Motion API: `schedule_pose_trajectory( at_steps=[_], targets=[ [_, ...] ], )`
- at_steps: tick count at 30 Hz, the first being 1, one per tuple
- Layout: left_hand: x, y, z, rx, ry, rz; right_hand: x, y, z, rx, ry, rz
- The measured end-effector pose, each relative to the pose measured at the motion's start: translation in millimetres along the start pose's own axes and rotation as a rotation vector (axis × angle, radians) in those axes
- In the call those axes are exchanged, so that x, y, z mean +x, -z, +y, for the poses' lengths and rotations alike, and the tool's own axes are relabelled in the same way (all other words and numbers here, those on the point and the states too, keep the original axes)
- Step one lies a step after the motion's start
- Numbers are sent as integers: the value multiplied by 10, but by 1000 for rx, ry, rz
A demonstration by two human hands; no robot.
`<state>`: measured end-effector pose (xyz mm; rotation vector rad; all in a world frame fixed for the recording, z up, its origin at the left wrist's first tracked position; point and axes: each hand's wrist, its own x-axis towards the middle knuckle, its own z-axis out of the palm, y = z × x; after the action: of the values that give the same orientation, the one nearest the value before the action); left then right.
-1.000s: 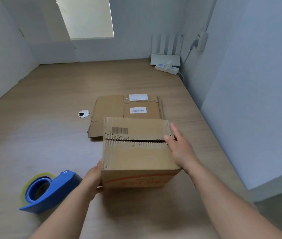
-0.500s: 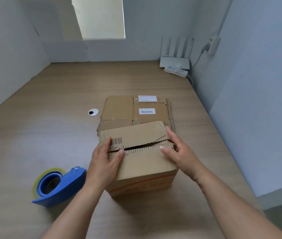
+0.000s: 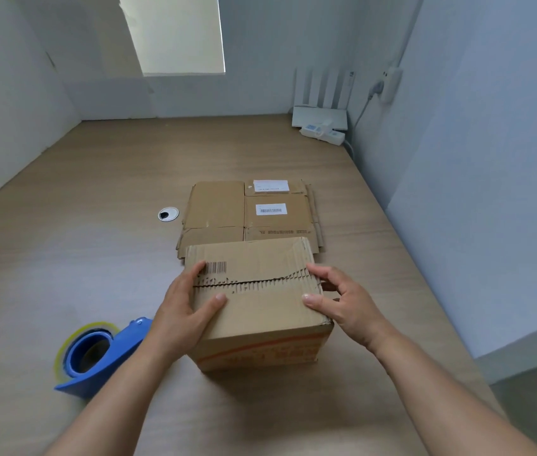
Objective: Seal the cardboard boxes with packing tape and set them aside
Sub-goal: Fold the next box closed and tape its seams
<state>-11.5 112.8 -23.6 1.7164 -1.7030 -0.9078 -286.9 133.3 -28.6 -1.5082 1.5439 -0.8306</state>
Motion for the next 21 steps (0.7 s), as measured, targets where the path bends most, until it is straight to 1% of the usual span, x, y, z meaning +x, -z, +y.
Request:
schedule_pose_trajectory(
  at_steps=[4,11,14,16,19,21],
  targets=[
    [52,12,15,31,14,34,61,-12,-44,-40,-28,-20],
    [8,-3,21,50,4,45,20,-76,-83,-58,-31,26],
    [16,9,26,47,22,39,92,-127,-160,-152,-38,83],
    [14,14,32,57,17,26,90,-153,-184,-199,-35,75],
    [13,52,47,86,-22,-21,75,-152,-177,-206,-54,64],
    [-22,151,-11,27,-34,-6,83,-139,-176,-204,-58,59]
  ],
)
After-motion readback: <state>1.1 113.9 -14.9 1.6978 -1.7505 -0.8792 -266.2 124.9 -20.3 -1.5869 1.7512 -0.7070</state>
